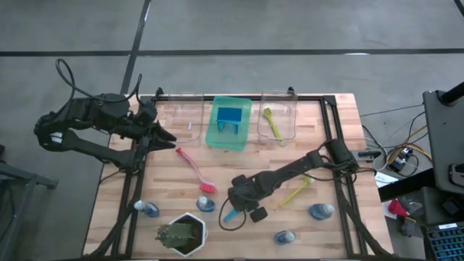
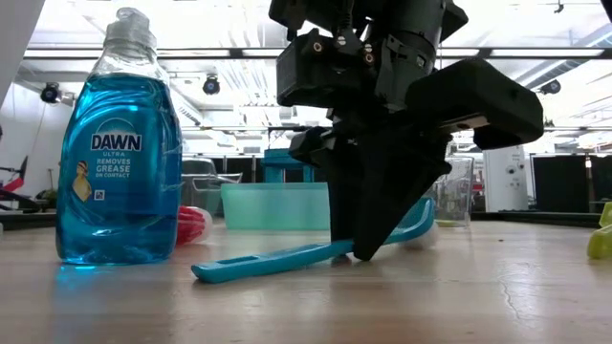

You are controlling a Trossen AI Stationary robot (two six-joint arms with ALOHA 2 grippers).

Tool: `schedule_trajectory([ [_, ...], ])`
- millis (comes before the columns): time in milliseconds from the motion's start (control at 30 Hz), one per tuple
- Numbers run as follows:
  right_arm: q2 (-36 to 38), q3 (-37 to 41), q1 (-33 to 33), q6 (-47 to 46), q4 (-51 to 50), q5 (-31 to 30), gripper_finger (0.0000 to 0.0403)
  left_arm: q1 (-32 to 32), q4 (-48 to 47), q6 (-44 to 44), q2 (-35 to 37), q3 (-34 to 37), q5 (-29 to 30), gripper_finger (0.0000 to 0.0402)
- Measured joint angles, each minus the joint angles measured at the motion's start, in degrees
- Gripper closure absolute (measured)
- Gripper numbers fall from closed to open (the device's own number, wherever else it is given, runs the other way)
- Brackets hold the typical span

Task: Pick & Place Kitchen Sink Supplies
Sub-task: Put the blue dish brush into the right transparent bin

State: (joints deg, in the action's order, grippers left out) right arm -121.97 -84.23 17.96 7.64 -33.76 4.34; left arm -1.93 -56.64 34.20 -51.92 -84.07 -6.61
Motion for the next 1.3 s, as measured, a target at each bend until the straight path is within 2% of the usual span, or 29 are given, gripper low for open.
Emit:
schedule_trajectory([
  [200, 0.3, 0.1, 0.0, -0.3, -0.1, 0.0, 0.0343, 0.0, 0.0, 0.5, 0.0, 0.0, 0.0, 0.0243],
  [300, 0.3, -1.0, 0.0, -2.2, -1.4, 0.0, 0.0353, 0.0, 0.0, 0.5, 0.0, 0.0, 0.0, 0.0243],
  [667, 0.2, -10.0, -1.5, -8.7, -11.3, -0.7, 0.0341, 0.0, 3.6, 0.1, 0.0, 0.0, 0.1, 0.0243],
  [1300, 0.4, -21.1, -4.8, -4.9, -37.7, -1.6, 0.0342, 0.0, 4.1, -0.9, 0.0, 0.0, 0.2, 0.0243],
])
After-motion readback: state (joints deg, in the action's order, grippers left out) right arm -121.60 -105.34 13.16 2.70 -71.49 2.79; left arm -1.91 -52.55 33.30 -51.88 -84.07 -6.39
